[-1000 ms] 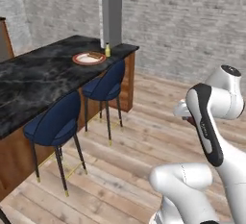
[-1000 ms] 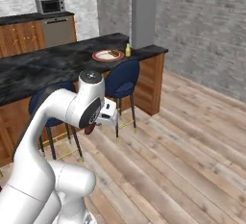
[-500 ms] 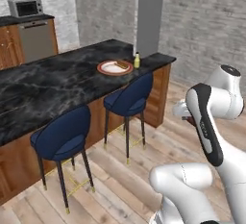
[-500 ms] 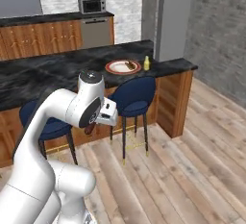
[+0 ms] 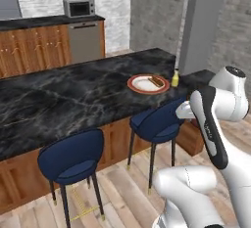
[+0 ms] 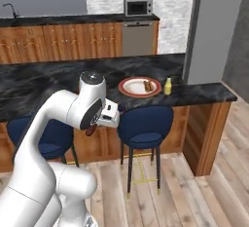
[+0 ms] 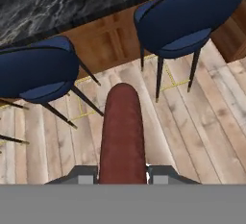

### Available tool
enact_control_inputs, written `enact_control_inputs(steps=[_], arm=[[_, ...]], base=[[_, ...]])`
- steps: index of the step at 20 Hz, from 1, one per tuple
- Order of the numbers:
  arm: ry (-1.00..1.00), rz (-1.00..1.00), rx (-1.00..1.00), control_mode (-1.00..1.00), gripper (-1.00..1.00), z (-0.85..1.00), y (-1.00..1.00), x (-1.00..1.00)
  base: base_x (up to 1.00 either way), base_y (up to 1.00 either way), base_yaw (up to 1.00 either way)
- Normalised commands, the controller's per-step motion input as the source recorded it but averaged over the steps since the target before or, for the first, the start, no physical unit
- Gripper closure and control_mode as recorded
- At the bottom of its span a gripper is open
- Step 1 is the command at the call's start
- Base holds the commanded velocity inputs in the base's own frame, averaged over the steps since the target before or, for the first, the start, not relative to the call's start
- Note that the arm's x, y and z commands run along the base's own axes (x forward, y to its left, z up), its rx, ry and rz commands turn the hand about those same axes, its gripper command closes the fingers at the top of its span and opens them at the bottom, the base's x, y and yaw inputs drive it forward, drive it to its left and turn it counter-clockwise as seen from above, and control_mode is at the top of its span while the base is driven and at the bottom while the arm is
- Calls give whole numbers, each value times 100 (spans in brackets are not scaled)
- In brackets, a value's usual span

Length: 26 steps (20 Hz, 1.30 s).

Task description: Move the hot dog bun to the plate on the dining table and place the condiment next to that plate. Then navigate to the fridge and take the sausage and place it on the plate as well.

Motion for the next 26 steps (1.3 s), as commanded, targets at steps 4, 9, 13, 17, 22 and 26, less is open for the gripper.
enact_control_inputs(steps=[4, 9, 13, 17, 22, 26], arm=[[0, 0, 0, 100, 100, 0, 0, 0], [0, 0, 0, 100, 100, 0, 0, 0], [0, 0, 0, 100, 100, 0, 0, 0], [0, 0, 0, 100, 100, 0, 0, 0], [0, 0, 0, 100, 100, 0, 0, 0], [8, 0, -3, -100, 100, 0, 12, 47]], base=[[100, -41, 45], [91, -55, 37], [52, -79, 26], [56, -56, 21], [84, 3, 5], [47, 12, 0]])
